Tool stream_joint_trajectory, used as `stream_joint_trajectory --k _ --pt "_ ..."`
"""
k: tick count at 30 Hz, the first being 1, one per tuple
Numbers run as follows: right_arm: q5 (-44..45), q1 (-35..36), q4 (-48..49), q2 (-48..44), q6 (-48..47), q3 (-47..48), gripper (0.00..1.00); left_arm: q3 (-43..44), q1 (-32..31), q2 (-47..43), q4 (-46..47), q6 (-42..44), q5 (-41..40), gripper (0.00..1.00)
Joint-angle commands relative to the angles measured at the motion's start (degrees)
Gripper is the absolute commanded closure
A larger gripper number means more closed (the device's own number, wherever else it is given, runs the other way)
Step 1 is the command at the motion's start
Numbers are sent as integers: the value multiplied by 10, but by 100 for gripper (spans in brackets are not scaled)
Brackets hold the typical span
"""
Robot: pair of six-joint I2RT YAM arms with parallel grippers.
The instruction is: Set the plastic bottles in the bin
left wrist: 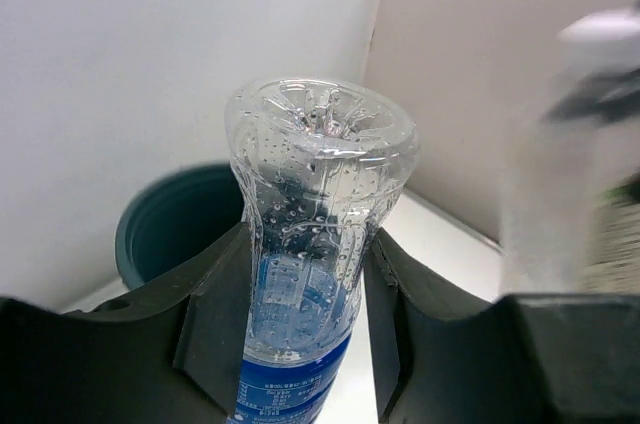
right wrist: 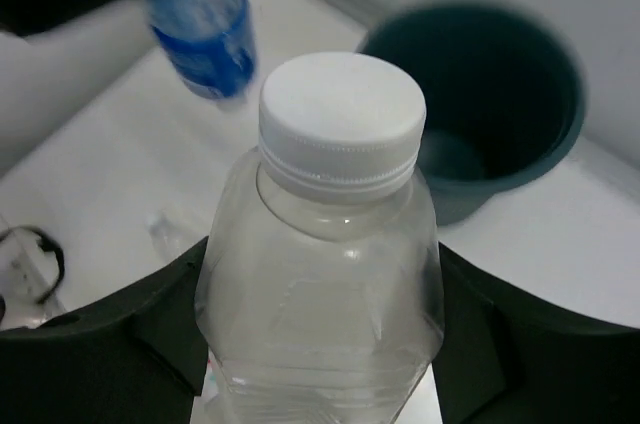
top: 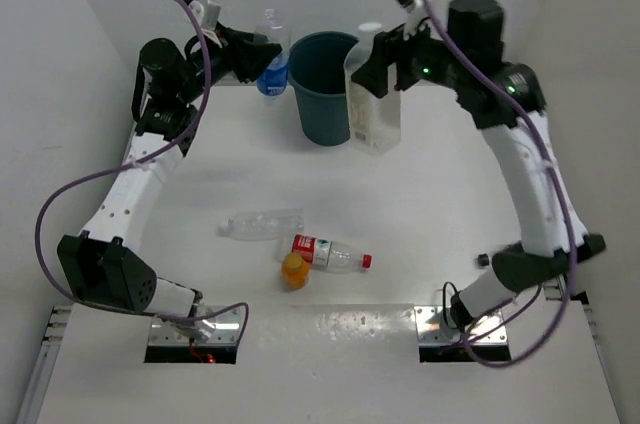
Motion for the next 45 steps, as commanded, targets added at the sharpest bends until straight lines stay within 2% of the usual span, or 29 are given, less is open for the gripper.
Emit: stream_joint_trajectory --k 1,2,3,5,9,13,15,20,28,31,32,34,36,38,39,40,41,43,44,45 --pt "-44 5 204 -72 36 -58 100 41 -8 38 142 -31 7 100" --pt "-40 4 241 -82 36 -119 100 55 -15 52 151 -36 7 100" --pt "-34 -7 333 -93 37 -134 100 70 -20 69 157 -36 7 100" --pt "-33 -30 387 -90 62 -174 100 106 -20 120 193 -71 7 98" --pt "-44 -80 595 -41 119 -223 100 152 -32 202 258 -85 -19 98" --pt "-2 -85 683 19 98 -241 100 187 -43 247 287 -91 -34 98" --pt "7 -86 697 39 99 -233 100 206 -49 275 297 -91 -34 98" --pt "17 -91 838 105 101 -263 100 231 -55 327 302 -91 -45 98" --pt "6 -86 829 166 102 -238 100 233 -54 373 313 -80 -45 98" --pt "-17 -85 818 173 88 -249 92 202 -48 378 319 -86 -45 98" --pt "-22 -82 817 174 82 -255 90 193 -48 378 327 -86 -45 92" --pt "-40 -82 820 173 67 -276 86 170 -42 378 335 -91 -39 88" --pt "-51 -81 815 173 60 -283 83 159 -42 383 342 -97 -39 79" --pt "-75 -81 811 171 57 -285 65 151 -37 383 342 -97 -33 69" --pt "-86 -82 803 173 53 -284 47 151 -37 389 337 -97 -28 64" --pt "-93 -82 798 173 56 -278 37 151 -32 389 337 -97 -28 58" --pt "-95 -83 796 173 58 -276 28 157 -32 389 329 -91 -28 41" --pt "-103 -81 782 171 60 -263 9 179 -26 389 301 -86 -28 15" --pt "-103 -82 771 171 60 -254 5 187 -26 383 294 -86 -28 0" --pt "-102 -82 759 176 59 -248 1 198 -20 383 285 -86 -34 0"
